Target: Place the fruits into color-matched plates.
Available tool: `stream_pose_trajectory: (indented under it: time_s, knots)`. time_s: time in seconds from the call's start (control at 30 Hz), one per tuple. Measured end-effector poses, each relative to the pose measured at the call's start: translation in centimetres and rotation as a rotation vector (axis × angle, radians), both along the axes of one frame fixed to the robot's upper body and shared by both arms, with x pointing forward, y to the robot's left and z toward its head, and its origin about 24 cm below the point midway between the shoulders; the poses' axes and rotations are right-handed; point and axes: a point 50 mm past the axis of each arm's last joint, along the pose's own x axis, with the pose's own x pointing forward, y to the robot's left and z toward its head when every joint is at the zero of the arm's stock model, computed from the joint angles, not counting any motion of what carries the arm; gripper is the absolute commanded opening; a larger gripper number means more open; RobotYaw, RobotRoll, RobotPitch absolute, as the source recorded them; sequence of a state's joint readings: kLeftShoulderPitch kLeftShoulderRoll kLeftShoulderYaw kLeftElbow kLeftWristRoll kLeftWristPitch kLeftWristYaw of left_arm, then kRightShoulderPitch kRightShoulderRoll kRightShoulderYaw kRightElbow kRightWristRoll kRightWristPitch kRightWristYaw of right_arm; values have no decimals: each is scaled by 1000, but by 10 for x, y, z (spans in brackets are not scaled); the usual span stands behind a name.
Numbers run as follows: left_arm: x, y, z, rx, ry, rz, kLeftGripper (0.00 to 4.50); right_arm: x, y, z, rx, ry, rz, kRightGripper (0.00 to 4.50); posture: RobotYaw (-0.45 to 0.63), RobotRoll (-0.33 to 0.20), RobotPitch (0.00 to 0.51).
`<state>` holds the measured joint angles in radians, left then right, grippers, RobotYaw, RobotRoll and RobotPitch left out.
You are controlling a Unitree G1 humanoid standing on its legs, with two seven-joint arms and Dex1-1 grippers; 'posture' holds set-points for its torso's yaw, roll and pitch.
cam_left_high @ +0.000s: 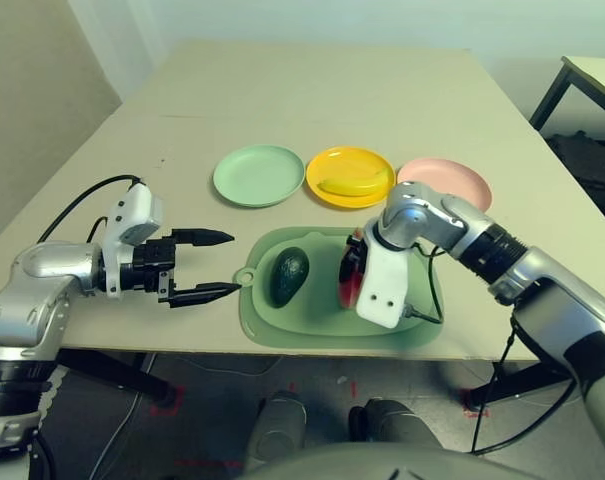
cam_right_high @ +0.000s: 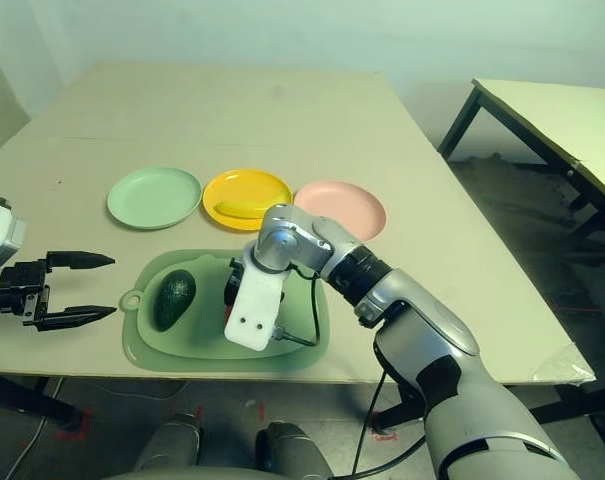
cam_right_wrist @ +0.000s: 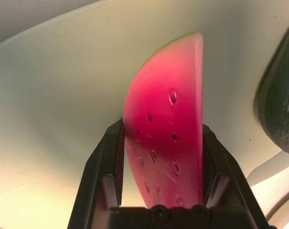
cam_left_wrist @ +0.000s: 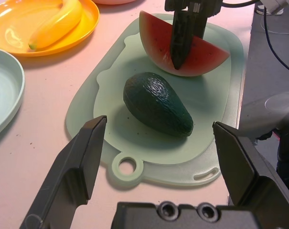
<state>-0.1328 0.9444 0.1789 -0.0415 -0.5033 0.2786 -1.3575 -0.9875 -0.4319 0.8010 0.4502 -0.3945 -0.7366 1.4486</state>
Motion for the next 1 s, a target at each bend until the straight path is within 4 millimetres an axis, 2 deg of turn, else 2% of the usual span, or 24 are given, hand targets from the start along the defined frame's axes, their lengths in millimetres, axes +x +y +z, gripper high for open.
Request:
stream_pose_trajectory:
  time_s: [0.23,0.4,0.6,0.83,1.0]
  knots:
    - [9,-10,7,-23,-16,12,4500,11,-11,9,-20,19,-95,2054,168,0,76]
    - [21,-23,19,-160,-54,48,4500,27,-26,39,7,-30,-185,2054,149,0,74]
    - [25,-21,19,-144,-58,80,4500,49,-56,66,17,-89,-325,2054,130,0,71]
    - [30,-25,18,-138,-59,78,4500,77,-96,66,11,-132,-584,2054,122,0,73]
    - [30,-26,19,-137,-62,70,4500,84,-120,52,-9,-163,-702,2054,127,0,80]
